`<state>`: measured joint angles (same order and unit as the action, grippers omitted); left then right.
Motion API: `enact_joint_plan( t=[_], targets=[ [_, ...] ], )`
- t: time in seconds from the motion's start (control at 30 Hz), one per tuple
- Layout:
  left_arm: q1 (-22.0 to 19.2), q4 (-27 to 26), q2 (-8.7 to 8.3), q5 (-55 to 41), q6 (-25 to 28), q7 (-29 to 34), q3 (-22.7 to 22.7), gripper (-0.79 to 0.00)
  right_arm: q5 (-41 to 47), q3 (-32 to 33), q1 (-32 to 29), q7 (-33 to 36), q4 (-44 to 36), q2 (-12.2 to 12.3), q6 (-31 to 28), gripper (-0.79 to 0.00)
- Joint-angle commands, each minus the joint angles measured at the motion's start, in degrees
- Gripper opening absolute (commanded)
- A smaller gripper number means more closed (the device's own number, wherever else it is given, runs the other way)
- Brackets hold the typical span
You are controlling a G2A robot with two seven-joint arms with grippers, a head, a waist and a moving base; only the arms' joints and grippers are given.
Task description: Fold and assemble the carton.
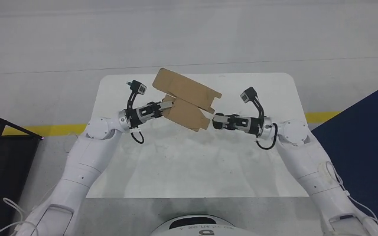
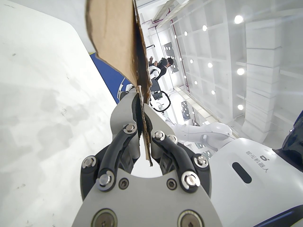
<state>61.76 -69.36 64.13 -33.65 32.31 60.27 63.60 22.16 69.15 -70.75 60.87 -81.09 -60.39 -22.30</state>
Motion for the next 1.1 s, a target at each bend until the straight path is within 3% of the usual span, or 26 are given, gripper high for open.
enact_joint_plan(
  t=[0.0,0.47,0.93,1.07],
  targets=[
    [0.08,-0.06,0.02,0.17,-0.1,-0.04,0.05,-0.785,-1.23,0.08,-0.36,-1.0,-0.75,0.07,0.51,-0.428],
    [0.24,-0.38,0.1,-0.51,-2.22,4.39,-0.44,-0.785,-5.12,1.04,-0.16,-8.41,-2.08,0.12,5.04,-0.459],
    [0.18,-0.08,0.22,-1.2,-2.48,6.2,-0.3,-0.785,-6.31,0.09,0.72,-9.82,-2.15,-0.15,6.54,-0.446],
    [0.23,-0.04,0.25,-0.86,-2.47,5.5,-0.13,-0.785,-4.35,1.87,-0.57,-8.76,-0.94,0.15,4.11,-0.416]
  ],
)
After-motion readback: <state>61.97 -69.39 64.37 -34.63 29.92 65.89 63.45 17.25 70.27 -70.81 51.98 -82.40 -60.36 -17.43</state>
